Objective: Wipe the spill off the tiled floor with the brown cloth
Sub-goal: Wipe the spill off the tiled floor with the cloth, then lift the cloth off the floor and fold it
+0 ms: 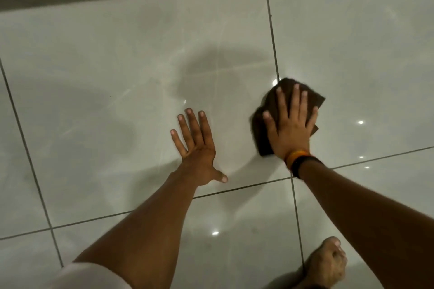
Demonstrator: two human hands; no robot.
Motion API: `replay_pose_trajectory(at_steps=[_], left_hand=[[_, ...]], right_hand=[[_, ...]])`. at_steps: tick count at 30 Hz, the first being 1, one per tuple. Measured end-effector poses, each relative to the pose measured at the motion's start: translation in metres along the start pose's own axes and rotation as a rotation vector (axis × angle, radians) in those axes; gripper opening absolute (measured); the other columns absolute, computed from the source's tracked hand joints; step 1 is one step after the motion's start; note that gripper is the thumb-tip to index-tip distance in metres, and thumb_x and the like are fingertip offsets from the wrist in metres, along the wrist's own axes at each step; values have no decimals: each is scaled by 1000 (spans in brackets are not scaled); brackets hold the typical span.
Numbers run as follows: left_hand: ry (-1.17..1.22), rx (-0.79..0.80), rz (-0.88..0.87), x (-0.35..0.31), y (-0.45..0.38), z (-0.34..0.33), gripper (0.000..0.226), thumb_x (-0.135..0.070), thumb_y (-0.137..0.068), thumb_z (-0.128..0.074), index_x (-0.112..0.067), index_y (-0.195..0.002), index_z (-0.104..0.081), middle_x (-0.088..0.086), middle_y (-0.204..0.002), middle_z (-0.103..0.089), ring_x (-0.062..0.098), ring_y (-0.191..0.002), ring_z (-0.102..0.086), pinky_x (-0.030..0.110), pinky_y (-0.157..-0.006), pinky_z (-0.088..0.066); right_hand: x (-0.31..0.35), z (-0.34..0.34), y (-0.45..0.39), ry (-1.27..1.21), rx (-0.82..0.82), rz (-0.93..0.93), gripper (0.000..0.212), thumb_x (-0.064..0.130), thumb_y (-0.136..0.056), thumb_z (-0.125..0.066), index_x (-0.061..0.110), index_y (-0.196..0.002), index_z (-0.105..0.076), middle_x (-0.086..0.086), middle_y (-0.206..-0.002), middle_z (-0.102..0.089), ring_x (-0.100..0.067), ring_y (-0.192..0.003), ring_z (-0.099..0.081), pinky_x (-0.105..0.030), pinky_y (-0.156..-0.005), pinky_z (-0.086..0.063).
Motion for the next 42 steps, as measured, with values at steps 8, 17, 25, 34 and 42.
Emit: replay_pose_trajectory(at_steps=[8, 17, 25, 34, 42], left_hand=[[-39, -38, 41, -4, 2, 2, 182, -60, -46, -94, -11, -141, 53, 24, -143, 64, 45, -133, 58, 61, -105, 37], [367, -368, 11, 1, 68, 29, 62, -13, -98, -58, -14, -157, -39, 13, -158, -49, 32, -143, -48, 43, -119, -41], [959, -118, 289, -46, 80, -27, 49, -36, -87, -78, -10, -127, -66, 11, -121, -74, 31, -111, -71, 44, -98, -58], [1200, -176, 161, -2, 202, 50, 44, -37, -96, -65, -23, -138, -64, 2, -129, -69, 22, -118, -67, 41, -102, -58], [1163, -640, 253, 84, 353, 206, 33, -40, -101, -56, -21, -128, -61, 0, -116, -69, 25, -109, -67, 39, -93, -59]], right_hand=[[105, 18, -48, 34, 104, 235, 72, 63, -96, -24, 34, -157, -1, -8, -167, 9, -32, -154, 7, -64, -121, 0], [20, 21, 122, -548, 110, -309, 69, 39, -94, -57, 19, -154, -28, -9, -159, -28, -33, -144, -31, -48, -117, -33], [19, -2, 105, -849, 431, -704, 49, 20, -77, -77, 8, -120, -54, -8, -98, -64, -30, -97, -66, -35, -73, -55], [69, 108, 178, -1258, 568, -689, 22, 15, -79, -72, 20, -100, -68, -9, -98, -74, -27, -92, -70, -37, -68, -61], [255, 291, 225, -1330, 624, -376, 24, 39, -86, -67, 28, -107, -69, 2, -100, -77, -17, -89, -73, -37, -72, -61]])
Point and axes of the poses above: each hand's wrist, its own y-axis away from the middle knuckle, its own z-axis out of the back of the hand, x = y × z, the point moved 5 cm from there along -y, towards the middle knuckle
